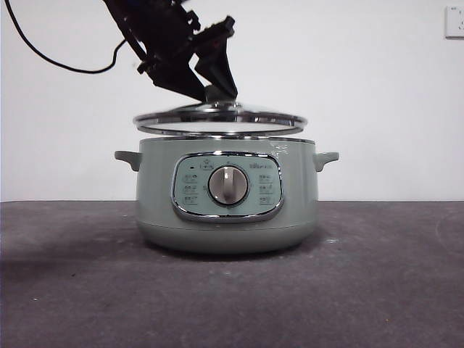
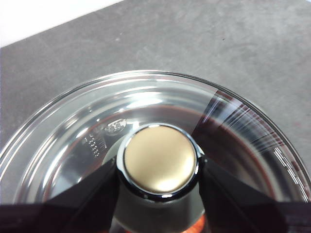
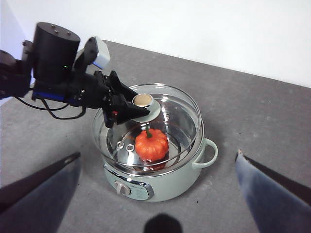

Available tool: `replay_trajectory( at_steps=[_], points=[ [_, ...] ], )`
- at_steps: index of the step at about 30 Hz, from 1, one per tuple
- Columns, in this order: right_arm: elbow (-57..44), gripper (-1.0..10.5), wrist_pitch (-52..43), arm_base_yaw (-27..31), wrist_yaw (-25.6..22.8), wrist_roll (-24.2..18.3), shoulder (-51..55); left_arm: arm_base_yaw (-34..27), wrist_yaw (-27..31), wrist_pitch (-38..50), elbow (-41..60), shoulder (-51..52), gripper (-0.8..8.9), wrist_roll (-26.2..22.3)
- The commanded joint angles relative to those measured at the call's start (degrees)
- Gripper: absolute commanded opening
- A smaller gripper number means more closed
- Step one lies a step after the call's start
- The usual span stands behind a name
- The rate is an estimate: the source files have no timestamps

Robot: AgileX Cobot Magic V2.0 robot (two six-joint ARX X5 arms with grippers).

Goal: Pick up the pumpkin,open the lid,put the pumpkin in the pot,close the lid

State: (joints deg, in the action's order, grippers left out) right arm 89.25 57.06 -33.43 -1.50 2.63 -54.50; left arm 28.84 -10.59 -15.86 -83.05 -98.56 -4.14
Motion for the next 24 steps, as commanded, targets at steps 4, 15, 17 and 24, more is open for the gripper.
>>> replay_trajectory(
  at_steps=[4,15,17,24],
  points=[
    [0.1,5.9,-0.4,-0.1,0.0,0.3,0.1,0.1,-0.2,3.0,-0.8,-0.8,-0.09,-0.7],
    [0.1,5.9,-0.4,-0.1,-0.2,-0.6,-1.4,1.6,-0.1,3.5,-0.8,-2.9,-0.09,-0.6],
    [0.1,5.9,-0.4,-0.1,-0.2,-0.7,-1.5,1.6,0.0,3.3,-0.8,-3.0,-0.09,-0.6],
    [0.1,5.9,-0.4,-0.1,-0.2,-1.1,-1.9,1.6,0.1,1.1,-0.8,-3.1,-0.09,-0.6]
  ],
)
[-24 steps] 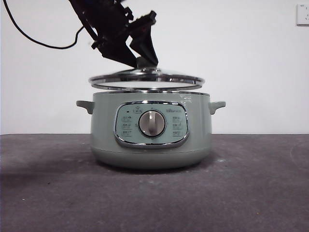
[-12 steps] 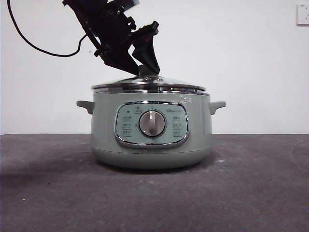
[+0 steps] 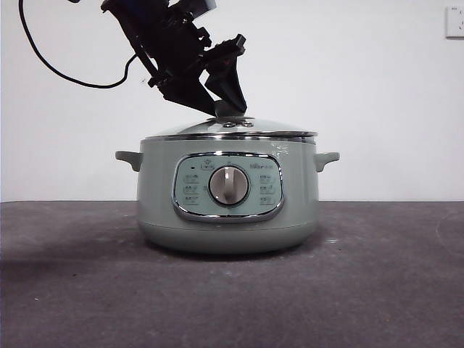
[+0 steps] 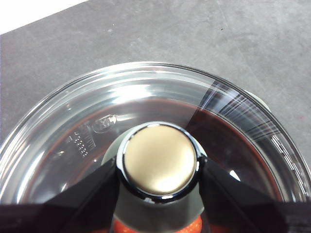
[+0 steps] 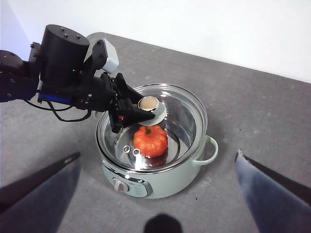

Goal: Pick up the pumpkin,open the lid,put the pumpkin in the pot,close the lid

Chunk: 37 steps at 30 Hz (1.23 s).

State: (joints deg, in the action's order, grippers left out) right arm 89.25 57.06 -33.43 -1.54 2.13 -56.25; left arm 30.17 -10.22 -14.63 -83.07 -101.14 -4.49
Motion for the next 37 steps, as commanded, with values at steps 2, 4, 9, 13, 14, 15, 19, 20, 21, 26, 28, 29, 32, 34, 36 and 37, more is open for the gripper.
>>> replay_trajectory(
  at_steps=[2,4,9,13,14,15,19,20,21,26,28,29,32,34,36,37],
  points=[
    [0.1,5.9,-0.4,-0.1,-0.1,-0.7,-0.1,0.2,-0.3,-1.0,-0.7,-0.5,-0.09,-0.3],
    [0.1,5.9,-0.4,-0.1,-0.1,-0.7,-0.1,0.2,-0.3,-1.5,-0.7,-0.5,-0.09,-0.7],
    [0.1,5.9,-0.4,-0.1,-0.1,-0.8,-0.3,0.1,-0.5,-1.9,-0.7,-0.5,-0.09,-0.8],
    [0.1,5.9,-0.4,-0.1,-0.1,-0.8,-0.4,0.1,-0.5,-2.8,-0.7,-0.5,-0.09,-1.0],
    [0.1,5.9,-0.4,-0.1,-0.1,-0.8,-0.4,0.1,-0.5,-2.8,-0.7,-0.3,-0.09,-1.0],
    [0.1,5.9,-0.4,-0.1,-0.1,-0.8,-0.4,0.1,-0.5,-2.8,-0.8,-0.3,-0.09,-1.1],
    [0.1,5.9,-0.3,-0.1,-0.1,-0.8,-0.4,0.0,-0.5,-3.4,-1.6,-0.2,-0.09,-1.2],
    [0.1,5.9,-0.2,-0.1,-0.1,-0.8,-0.4,-0.2,-0.5,-3.5,-1.9,-0.2,-0.09,-1.2],
    [0.1,5.9,-0.1,-0.1,-0.1,-0.8,-0.4,-0.3,-0.5,-3.7,-2.3,-0.2,-0.09,-1.2],
    [0.1,5.9,0.4,-0.1,-0.1,-0.8,-0.4,-0.3,-0.5,-4.5,-3.5,-0.2,-0.09,-1.3],
    [0.1,5.9,0.4,-0.1,-0.1,-0.8,-0.4,-0.3,-0.5,-4.8,-3.5,-0.2,-0.09,-1.3],
    [0.1,5.9,0.4,-0.1,-0.1,-0.8,-0.4,-0.3,-0.5,-5.2,-3.5,-0.2,-0.09,-1.3],
    [0.1,5.9,0.5,-0.1,-0.1,-0.8,-0.4,-0.3,-0.4,-6.9,-3.5,-0.2,0.14,-1.3],
    [0.1,5.9,0.5,-0.1,-0.1,-0.8,-0.4,-0.2,-0.4,-7.6,-3.5,-0.2,1.33,-1.3],
    [0.1,5.9,0.5,-0.1,0.0,-0.8,-0.4,-0.3,-0.5,-7.8,-3.5,-0.2,3.63,-1.3],
    [0.1,5.9,0.5,-0.1,0.0,-0.8,-0.4,-0.3,-0.5,-7.8,-3.5,-0.2,4.52,-1.3]
  ],
)
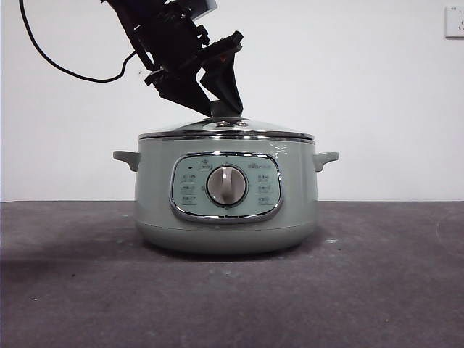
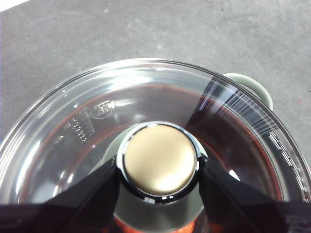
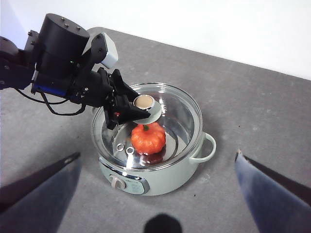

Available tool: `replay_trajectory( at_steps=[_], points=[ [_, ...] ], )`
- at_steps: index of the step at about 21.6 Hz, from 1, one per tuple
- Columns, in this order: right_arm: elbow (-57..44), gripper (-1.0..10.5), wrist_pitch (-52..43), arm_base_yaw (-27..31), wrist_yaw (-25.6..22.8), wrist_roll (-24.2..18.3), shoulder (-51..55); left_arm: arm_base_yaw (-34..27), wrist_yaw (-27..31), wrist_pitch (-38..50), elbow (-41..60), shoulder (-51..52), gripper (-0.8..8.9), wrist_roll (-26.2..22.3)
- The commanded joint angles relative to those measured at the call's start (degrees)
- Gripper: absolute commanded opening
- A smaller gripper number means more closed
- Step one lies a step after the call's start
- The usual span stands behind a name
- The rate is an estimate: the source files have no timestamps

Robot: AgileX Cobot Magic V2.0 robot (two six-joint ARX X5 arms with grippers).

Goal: Pick up the pumpkin,open the lid,put the pumpkin in the pot,close the lid

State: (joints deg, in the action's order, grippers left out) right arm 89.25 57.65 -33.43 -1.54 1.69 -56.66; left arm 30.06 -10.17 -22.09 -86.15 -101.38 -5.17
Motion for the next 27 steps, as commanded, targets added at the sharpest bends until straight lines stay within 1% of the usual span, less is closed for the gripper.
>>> replay_trajectory(
  at_steps=[1,2,9,17,20,22,24,27],
  points=[
    [0.1,5.9,-0.1,-0.1,0.1,-0.3,0.0,-0.2,-0.5,-0.4,-0.4,0.1,5.15,-0.6],
    [0.1,5.9,-0.1,-0.1,0.1,-0.3,0.0,-0.2,-0.5,-0.3,-0.4,0.1,5.33,-0.6],
    [0.1,5.9,0.9,-0.1,0.1,-0.3,0.0,-0.2,-0.5,-0.3,-0.4,0.1,5.32,-0.6],
    [0.1,5.9,4.7,-0.1,0.2,-0.3,0.0,-0.1,-0.5,-4.1,-0.5,4.6,5.32,-0.6],
    [0.1,5.9,6.6,-0.1,0.5,-0.3,0.0,-0.1,-0.5,-7.8,-0.5,7.8,5.32,-0.6],
    [0.1,5.9,8.0,-0.1,2.6,-0.3,-0.1,-0.1,-0.6,-11.6,-0.5,10.5,5.31,-0.6],
    [0.1,5.9,10.2,-0.1,6.4,-0.3,-0.4,-0.1,-0.8,-17.6,-0.5,14.6,5.31,-0.6],
    [0.1,5.9,13.6,-0.1,9.4,-0.3,-1.4,0.0,-0.9,-27.2,-0.5,21.3,5.31,-0.6]
  ],
)
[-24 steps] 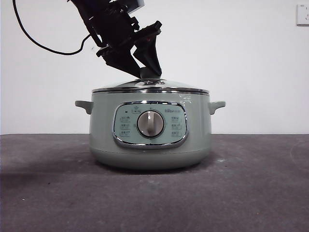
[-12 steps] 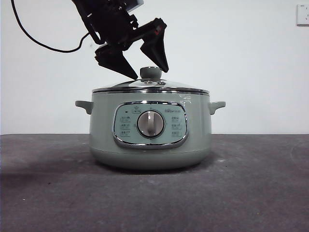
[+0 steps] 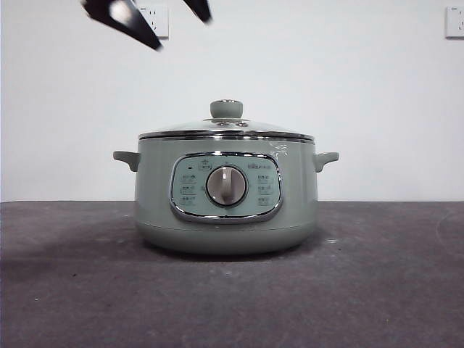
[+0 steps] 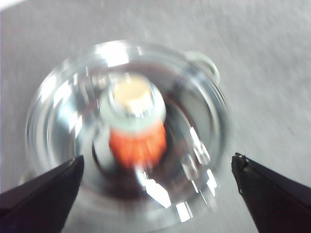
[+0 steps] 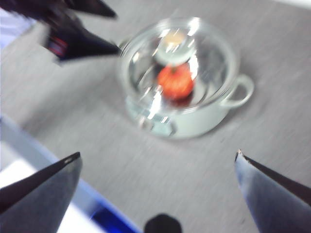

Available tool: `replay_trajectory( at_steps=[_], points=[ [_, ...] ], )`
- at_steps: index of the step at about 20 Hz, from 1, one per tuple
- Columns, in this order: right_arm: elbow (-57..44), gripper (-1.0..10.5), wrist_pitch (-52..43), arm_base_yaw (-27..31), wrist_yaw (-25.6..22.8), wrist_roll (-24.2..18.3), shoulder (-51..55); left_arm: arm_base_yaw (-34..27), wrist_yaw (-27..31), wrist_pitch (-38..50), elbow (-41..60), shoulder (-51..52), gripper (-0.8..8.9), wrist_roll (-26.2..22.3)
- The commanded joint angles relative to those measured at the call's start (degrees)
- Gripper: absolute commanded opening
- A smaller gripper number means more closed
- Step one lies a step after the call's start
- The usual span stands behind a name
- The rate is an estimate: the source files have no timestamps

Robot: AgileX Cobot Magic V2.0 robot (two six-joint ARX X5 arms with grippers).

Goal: Pick up the pumpkin,open the lid,put the pumpkin in the pot,close the lid

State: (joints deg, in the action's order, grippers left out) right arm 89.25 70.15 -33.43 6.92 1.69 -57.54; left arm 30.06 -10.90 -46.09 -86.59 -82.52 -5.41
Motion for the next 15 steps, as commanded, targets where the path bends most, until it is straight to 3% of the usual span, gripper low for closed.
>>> replay_trajectory(
  at_steps=[1,2,4,5,6,7,8,15],
  points=[
    [0.1,5.9,2.4,-0.1,2.3,-0.3,-1.0,0.0,-0.7,-6.1,-0.1,4.6,5.29,-0.3],
    [0.1,5.9,3.8,-0.1,3.1,-0.3,-1.5,0.0,-1.9,-8.5,-0.1,6.6,4.96,-0.4],
    [0.1,5.8,6.0,-0.1,4.8,-0.3,-2.6,0.0,-5.2,-12.5,-0.1,10.4,2.90,-0.4],
    [0.1,4.8,6.8,-0.1,5.2,-0.3,-3.2,0.0,-6.7,-14.0,-0.1,12.1,1.50,-0.4],
    [0.1,3.2,7.3,-0.1,5.2,-0.5,-3.7,0.0,-7.8,-15.2,-0.1,13.6,0.20,-0.7],
    [0.1,1.1,7.7,-0.1,5.2,-1.8,-4.0,0.0,-8.7,-16.1,-0.1,14.8,-0.09,-0.7],
    [0.1,-0.2,8.0,-0.1,5.2,-3.1,-4.3,0.0,-9.2,-17.0,-0.1,15.9,-0.08,-0.7],
    [0.1,0.0,6.9,0.0,4.9,-0.7,-4.2,0.0,-8.9,-19.6,-0.1,17.7,-0.03,-0.6]
  ],
)
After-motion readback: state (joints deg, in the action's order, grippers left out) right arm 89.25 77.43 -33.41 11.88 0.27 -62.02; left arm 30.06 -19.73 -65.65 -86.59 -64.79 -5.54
